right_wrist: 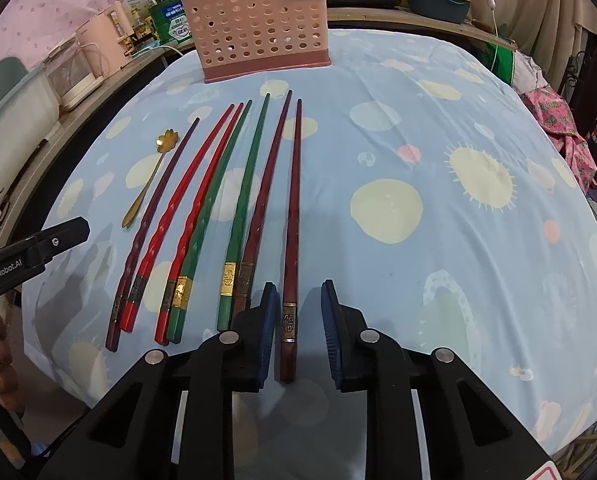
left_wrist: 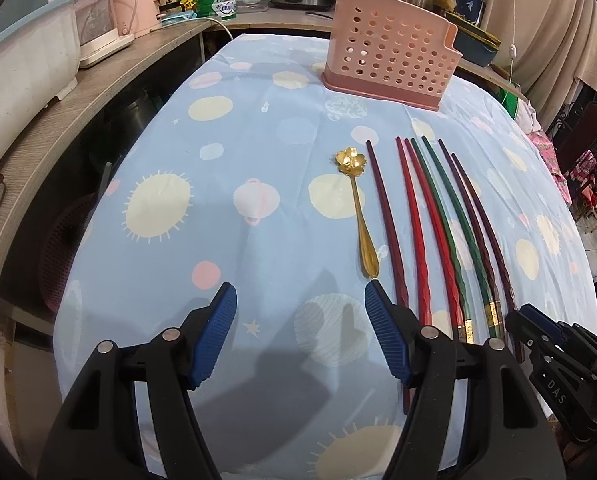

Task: Organize utensils
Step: 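Grasp a dark red chopstick with the right tool while the left tool grasps another dark red chopstick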

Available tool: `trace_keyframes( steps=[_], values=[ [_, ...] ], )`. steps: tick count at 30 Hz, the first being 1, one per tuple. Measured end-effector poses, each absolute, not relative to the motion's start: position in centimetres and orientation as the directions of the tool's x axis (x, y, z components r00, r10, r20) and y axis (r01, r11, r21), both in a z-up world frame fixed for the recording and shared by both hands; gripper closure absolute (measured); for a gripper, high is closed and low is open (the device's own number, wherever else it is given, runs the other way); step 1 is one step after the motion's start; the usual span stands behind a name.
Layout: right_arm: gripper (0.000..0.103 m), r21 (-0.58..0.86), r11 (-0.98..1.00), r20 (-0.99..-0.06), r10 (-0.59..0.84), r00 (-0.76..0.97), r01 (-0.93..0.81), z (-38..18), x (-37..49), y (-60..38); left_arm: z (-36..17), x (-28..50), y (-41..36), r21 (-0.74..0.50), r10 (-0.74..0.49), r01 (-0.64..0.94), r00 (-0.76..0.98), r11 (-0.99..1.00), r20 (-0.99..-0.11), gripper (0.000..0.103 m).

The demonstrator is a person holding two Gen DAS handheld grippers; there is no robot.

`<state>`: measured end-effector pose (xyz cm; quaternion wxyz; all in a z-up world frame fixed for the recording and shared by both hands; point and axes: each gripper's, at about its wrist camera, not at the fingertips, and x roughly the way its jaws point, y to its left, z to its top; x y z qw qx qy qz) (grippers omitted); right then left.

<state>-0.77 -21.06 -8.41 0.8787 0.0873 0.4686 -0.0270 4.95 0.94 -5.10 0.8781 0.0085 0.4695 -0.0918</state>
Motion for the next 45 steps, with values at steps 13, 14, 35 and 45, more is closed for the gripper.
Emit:
trace_keyframes(
  steps=[13,14,35,45],
  values=[
    [0.096,0.116,0.984,-0.825,0.021,0.565,0.133,-8.3,-1.1,-21.2,-4.8,3.2,-0.7,-0.097,-0.21,0.236,0.515,0.967,-0.831,0.04],
    [0.096,0.117,0.984,-0.825,0.022,0.565,0.133,-8.3,-1.1,-21.2,-4.9,3.1,-0.9,-0.098,-0.215,0.245,0.512,0.965,-0.832,0.04],
    [0.096,0.135,0.981,-0.822,0.033,0.569,0.137,-8.4,-1.4,-21.3,-7.3,2.2,-2.8,-0.113,-0.244,0.314,0.42,0.943,-0.874,0.059],
    [0.096,0.135,0.981,-0.822,0.034,0.568,0.137,-8.4,-1.5,-21.3,-7.2,1.9,-2.5,-0.109,-0.239,0.306,0.428,0.946,-0.872,0.086]
  ],
)
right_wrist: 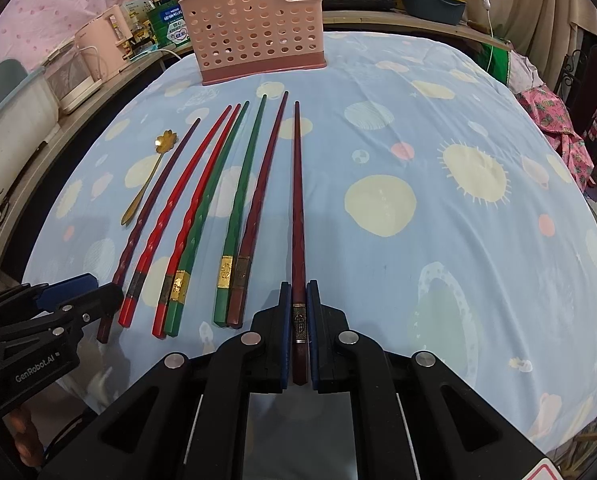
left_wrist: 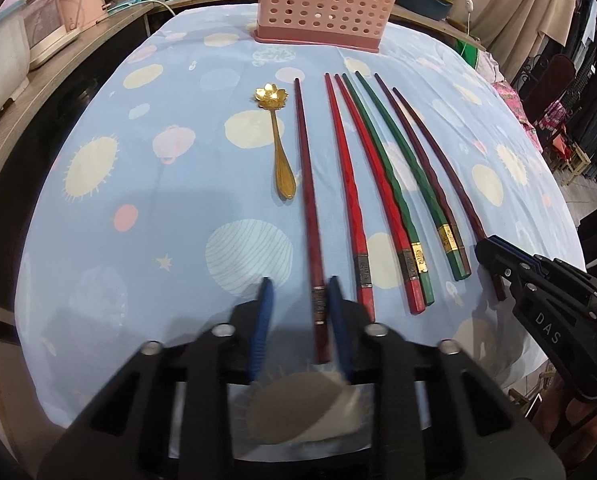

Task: Organize utensils
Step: 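Grasp a dark red chopstick with the right tool while the left tool grasps another dark red chopstick, then lift both chopsticks over the pink basket and open both tools to drop them in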

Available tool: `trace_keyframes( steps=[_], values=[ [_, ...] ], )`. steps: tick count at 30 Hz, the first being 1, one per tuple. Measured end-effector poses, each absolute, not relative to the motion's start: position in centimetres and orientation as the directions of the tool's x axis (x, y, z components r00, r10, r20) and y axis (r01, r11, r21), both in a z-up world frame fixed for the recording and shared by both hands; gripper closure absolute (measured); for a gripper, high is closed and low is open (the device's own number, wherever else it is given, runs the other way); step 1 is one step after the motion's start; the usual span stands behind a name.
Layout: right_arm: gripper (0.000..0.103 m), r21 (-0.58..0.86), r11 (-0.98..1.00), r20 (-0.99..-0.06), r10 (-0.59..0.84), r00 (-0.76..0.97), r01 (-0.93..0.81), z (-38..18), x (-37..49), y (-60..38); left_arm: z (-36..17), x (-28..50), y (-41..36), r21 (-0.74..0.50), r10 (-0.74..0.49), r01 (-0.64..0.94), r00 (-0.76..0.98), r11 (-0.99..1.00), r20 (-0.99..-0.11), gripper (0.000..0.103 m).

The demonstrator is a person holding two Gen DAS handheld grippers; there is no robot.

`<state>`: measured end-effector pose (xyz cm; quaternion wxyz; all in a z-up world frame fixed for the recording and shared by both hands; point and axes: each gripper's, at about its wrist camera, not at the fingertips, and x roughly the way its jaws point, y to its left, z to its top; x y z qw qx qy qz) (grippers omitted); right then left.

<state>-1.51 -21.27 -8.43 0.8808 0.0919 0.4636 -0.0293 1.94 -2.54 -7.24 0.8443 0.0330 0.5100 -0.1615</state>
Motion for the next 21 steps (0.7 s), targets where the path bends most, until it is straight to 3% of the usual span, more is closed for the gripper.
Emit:
trace_keyframes(
  steps=[2,21],
  values=[
    [0.096,0.134,0.981,-0.822,0.034,0.568,0.137,-8.4,-1.5,-21.3,-7.2,2.0,-2.2,-0.134,-0.258,0.302,0.419,0.944,-0.871,0.096],
    [0.096,0.171,0.973,-0.765,0.035,0.644,0.151,-4.3,-2.0,-22.4,-2.2,2.5,-0.5,-0.173,-0.307,0.29,0.52,0.941,-0.797,0.096]
  ],
)
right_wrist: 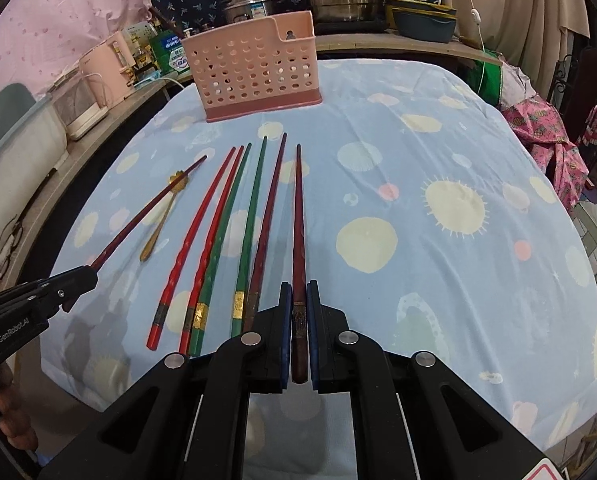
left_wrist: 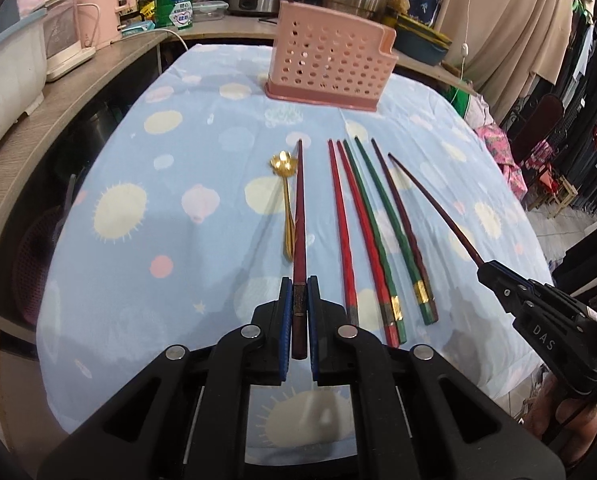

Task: Organize utensils
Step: 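Lift both chopsticks over the pink basket and open both tools to drop them in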

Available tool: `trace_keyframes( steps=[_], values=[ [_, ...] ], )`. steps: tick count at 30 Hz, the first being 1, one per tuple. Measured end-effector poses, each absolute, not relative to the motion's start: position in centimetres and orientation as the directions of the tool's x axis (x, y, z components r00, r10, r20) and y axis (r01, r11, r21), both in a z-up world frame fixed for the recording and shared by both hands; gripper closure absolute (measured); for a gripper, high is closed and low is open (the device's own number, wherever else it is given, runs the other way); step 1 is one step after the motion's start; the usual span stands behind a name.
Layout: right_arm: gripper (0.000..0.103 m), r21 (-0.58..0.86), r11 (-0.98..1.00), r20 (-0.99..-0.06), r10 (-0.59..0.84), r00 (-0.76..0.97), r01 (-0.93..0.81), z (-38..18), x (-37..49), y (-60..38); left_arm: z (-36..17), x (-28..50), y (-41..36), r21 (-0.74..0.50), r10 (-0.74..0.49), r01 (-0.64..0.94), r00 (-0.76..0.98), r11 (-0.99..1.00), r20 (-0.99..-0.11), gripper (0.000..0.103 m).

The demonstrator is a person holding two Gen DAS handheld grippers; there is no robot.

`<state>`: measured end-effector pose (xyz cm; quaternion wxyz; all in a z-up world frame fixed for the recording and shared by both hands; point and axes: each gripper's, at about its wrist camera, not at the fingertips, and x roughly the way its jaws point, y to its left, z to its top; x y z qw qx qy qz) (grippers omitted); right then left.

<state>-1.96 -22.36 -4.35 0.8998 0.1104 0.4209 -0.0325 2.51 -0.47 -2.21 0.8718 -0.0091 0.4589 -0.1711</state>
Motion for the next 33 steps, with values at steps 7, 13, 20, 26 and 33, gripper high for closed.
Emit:
trace_keyframes(
  steps=[7,13,20,26,33],
  values=[
    [0.096,0.205,0.965,-0.713,0.035,0.7,0.16,-1.1,-1.1,-23.5,0.7,3.8,0.0,-0.206,-0.331,0.275,0.562,0.939,-0.758,0.096],
    [0.096,0.232,0.959,-0.676,0.038,0.736,0.164,1.0,-0.2,-24.7,3.5,5.4,0.1,-0.209,-0.338,0.275,0.612,0.938,-0.715,0.096],
    [0.096,0.232,0.96,-0.614,0.02,0.789,0.156,4.1,1.2,-25.6,7.4,7.7,-0.2,-0.227,-0.366,0.29,0.665,0.93,-0.651,0.096],
    [0.096,0.246,0.955,-0.566,0.006,0.824,0.162,6.3,2.4,-26.9,10.3,9.2,-1.0,-0.202,-0.364,0.306,0.714,0.931,-0.598,0.096],
    [0.096,0.271,0.948,-0.52,0.0,0.854,0.166,8.7,3.3,-28.3,12.6,10.7,-1.5,-0.187,-0.364,0.314,0.749,0.931,-0.553,0.096]
  ],
)
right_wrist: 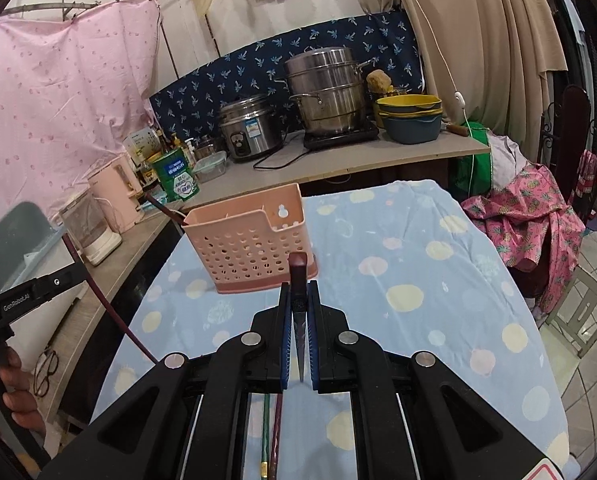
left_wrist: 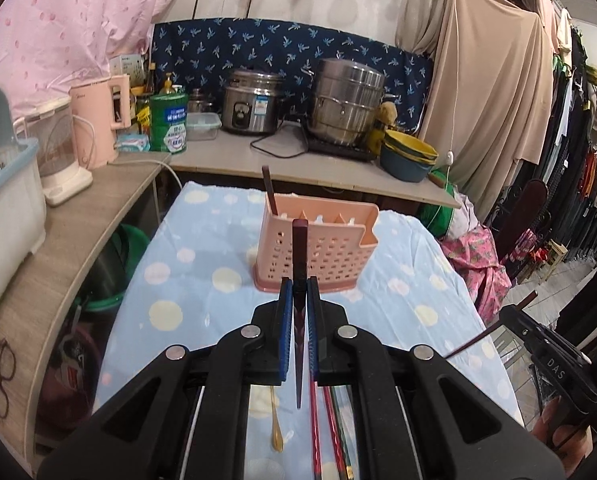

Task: Organize utensils
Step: 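Lift both chopsticks over the pink basket and open both tools to drop them in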

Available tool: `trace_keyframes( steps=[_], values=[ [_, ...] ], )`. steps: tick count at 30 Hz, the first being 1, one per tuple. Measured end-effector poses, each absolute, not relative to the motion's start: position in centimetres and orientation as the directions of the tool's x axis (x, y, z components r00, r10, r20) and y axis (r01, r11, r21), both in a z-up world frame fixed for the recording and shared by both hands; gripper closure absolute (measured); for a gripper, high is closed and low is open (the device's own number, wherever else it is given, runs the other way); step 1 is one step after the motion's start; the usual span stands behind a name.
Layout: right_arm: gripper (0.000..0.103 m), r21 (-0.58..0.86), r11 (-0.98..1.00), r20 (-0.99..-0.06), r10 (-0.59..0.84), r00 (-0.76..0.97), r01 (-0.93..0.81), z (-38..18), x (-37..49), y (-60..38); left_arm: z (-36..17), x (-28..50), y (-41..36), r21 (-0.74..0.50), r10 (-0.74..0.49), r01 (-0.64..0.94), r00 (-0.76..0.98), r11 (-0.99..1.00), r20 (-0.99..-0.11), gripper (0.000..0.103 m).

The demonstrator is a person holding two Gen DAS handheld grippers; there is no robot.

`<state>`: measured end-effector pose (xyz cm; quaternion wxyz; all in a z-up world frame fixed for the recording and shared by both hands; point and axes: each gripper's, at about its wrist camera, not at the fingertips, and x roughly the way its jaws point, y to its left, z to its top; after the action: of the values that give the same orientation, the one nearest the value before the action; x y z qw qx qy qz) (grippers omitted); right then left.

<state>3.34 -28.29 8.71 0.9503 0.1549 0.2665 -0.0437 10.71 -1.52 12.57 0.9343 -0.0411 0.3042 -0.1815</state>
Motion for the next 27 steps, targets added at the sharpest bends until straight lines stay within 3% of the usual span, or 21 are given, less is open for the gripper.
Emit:
trace_keyframes(
  steps=[9,20,27],
  values=[
    [0.096,0.309,0.94,-0.444,0.005,0.896,0.147,12.0,5.8,-29.5,17.0,13.1,-2.5,-0.193,-0.385,0.333,0.8,0.923,-0.461,0.096],
    [0.096,0.357,0.929,-0.283,0.003,0.959,0.103,17.8,11.6,-30.5,23.2,18.1,-4.3,-0.169,-0.351,0.311,0.88,0.935,-0.321,0.096],
    [0.096,0.402,0.913,-0.226,0.022,0.974,0.073,19.6,16.5,-30.3,23.8,22.1,-4.6,-0.158,-0.316,0.28,0.905,0.947,-0.286,0.096]
  ],
)
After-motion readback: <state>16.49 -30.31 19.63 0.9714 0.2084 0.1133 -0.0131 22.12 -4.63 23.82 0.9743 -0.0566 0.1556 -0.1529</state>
